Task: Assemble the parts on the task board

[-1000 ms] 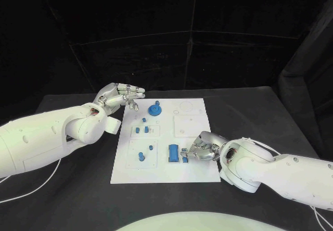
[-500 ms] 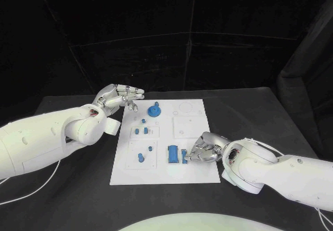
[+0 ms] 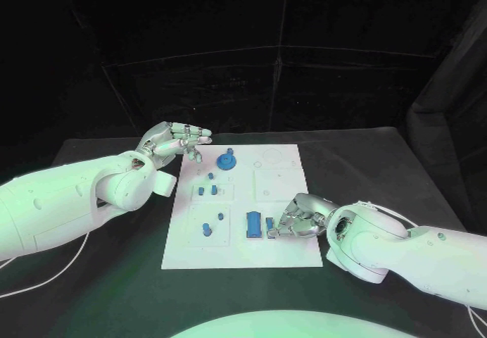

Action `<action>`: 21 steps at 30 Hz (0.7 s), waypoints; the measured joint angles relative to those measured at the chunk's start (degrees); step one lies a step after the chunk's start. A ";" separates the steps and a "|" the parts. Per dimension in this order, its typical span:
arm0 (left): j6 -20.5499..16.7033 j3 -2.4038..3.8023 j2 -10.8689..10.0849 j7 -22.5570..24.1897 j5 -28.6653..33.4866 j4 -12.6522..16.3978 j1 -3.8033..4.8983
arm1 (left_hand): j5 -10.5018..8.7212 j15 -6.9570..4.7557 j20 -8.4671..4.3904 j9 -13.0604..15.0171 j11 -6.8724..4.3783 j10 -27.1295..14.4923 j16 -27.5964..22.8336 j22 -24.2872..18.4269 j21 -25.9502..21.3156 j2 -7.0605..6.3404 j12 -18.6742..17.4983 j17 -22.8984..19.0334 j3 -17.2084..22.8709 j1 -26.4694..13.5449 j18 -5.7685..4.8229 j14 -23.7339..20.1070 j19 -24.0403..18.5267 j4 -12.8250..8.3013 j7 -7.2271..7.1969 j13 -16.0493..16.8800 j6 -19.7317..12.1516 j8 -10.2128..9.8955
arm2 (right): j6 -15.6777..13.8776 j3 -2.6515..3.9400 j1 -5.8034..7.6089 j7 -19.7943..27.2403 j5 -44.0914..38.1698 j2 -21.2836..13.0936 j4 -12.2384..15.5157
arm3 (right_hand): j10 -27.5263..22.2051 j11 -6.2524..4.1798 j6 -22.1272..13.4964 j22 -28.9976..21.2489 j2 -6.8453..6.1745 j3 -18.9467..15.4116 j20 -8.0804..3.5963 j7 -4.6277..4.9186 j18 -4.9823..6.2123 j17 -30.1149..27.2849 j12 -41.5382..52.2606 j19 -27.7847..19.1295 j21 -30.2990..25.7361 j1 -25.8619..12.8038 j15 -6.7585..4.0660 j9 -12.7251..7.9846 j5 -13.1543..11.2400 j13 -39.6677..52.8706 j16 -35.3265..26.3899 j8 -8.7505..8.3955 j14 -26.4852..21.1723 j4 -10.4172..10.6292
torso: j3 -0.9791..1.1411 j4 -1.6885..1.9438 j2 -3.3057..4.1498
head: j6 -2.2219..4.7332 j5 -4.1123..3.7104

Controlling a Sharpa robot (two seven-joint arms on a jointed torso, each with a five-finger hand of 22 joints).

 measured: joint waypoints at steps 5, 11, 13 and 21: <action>0.01 0.00 0.00 -0.01 0.00 -0.03 0.00 | 0.00 0.00 0.00 0.00 0.00 0.00 0.00 0.00 0.00 0.00 0.00 0.00 0.00 0.00 0.00 0.00 0.00 0.00 0.00 0.00 0.00 0.00 | 0.00 0.00 0.00 0.36 -0.21 -0.01 -0.13 | 0.00 0.00 0.00 0.00 0.04 0.00 0.00 0.00 0.00 0.00 -0.13 0.00 0.00 -0.04 0.00 0.00 0.00 0.00 0.00 0.00 0.00 0.00 | 0.00 -0.05 -0.04 | 0.09 -0.07; 0.02 0.00 0.02 -0.03 0.00 -0.04 0.00 | 0.00 0.00 0.00 0.00 0.00 0.00 0.00 0.00 0.00 0.00 0.00 0.01 0.00 0.00 0.00 0.00 0.00 0.00 0.00 0.00 0.00 0.00 | 0.11 0.00 0.00 0.48 -0.37 0.16 -0.51 | 0.00 0.00 0.00 0.00 0.58 -0.41 0.00 0.00 0.00 0.00 -0.20 0.00 0.00 0.14 0.00 0.14 0.66 0.00 0.00 0.00 0.00 -0.41 | -0.02 -0.05 -0.05 | 0.17 -0.16; 0.03 0.00 0.02 -0.04 0.00 -0.04 0.00 | 0.00 0.00 0.00 0.00 0.00 0.00 0.00 0.00 0.00 0.00 0.00 0.01 0.00 0.00 0.00 0.00 0.00 0.00 0.00 0.00 0.00 -0.01 | 0.23 0.00 0.00 0.48 -0.41 0.20 -0.57 | 0.00 0.00 0.00 0.00 0.94 -0.56 0.00 0.00 0.00 0.00 -0.20 0.00 0.00 0.50 0.00 0.18 0.66 0.01 0.00 0.00 0.00 -0.56 | -0.02 -0.03 -0.05 | 0.20 -0.17; 0.04 -0.01 -0.01 -0.10 0.00 -0.07 -0.01 | 0.00 0.00 0.00 0.00 0.00 0.00 0.00 0.01 0.00 0.00 0.00 0.01 0.00 0.00 0.00 0.00 0.00 0.00 0.00 0.00 0.00 -0.01 | 1.35 0.00 0.00 0.58 -0.57 0.53 -0.51 | 0.00 0.00 0.00 0.00 0.75 -1.03 0.00 0.00 0.00 -0.01 -0.20 0.00 0.00 1.08 0.00 0.24 0.66 0.01 0.00 -0.23 0.00 -1.03 | -0.02 -0.01 -0.01 | 0.16 -0.02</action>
